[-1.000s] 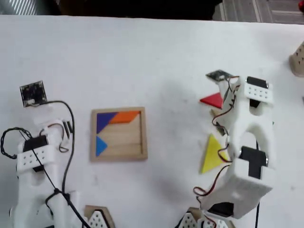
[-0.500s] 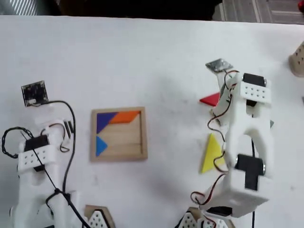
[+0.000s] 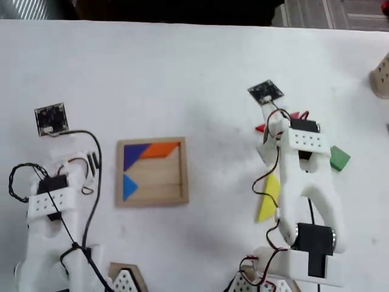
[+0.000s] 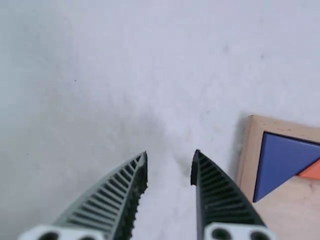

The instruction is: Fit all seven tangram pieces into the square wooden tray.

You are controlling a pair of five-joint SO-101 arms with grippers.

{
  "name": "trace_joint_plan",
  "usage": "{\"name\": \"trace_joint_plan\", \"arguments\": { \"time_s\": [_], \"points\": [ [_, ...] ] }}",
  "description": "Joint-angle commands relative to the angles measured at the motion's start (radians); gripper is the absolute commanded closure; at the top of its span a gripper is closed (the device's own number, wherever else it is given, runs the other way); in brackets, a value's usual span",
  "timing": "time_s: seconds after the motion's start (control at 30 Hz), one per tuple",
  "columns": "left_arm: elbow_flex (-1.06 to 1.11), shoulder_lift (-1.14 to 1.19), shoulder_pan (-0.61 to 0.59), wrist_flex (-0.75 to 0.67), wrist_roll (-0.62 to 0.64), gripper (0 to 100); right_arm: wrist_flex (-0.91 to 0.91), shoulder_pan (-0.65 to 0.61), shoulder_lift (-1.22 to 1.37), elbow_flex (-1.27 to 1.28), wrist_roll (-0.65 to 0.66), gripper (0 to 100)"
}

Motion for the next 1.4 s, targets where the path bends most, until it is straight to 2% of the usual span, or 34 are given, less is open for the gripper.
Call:
{"name": "trace_joint_plan", "arguments": {
  "time_s": [0.0, 0.2, 0.37, 0.47, 0.8, 0.97, 1.37],
  "points": [
    [-0.003, -0.001, 0.016, -0.023, 0.003, 84, -0.119, 0.065, 0.030, -0.015, 0.051, 86.5],
    [-0.003, -0.001, 0.016, -0.025, 0.003, 84, -0.119, 0.111, 0.223, -0.147, 0.049, 86.5],
    [-0.003, -0.001, 0.016, -0.025, 0.003, 84, -0.036, 0.104, 0.364, -0.284, 0.040, 86.5],
    [-0.003, -0.001, 0.016, -0.025, 0.003, 84, -0.018, 0.104, 0.403, -0.347, -0.021, 86.5],
    [-0.003, -0.001, 0.016, -0.025, 0.003, 84, -0.022, 0.056, 0.430, -0.368, -0.038, 85.8],
    [-0.003, -0.001, 0.016, -0.025, 0.002, 84, -0.022, 0.059, 0.432, -0.393, -0.032, 75.9],
    [-0.003, -0.001, 0.016, -0.025, 0.002, 84, -0.018, 0.031, 0.466, -0.393, -0.038, 81.4]
  ]
}}
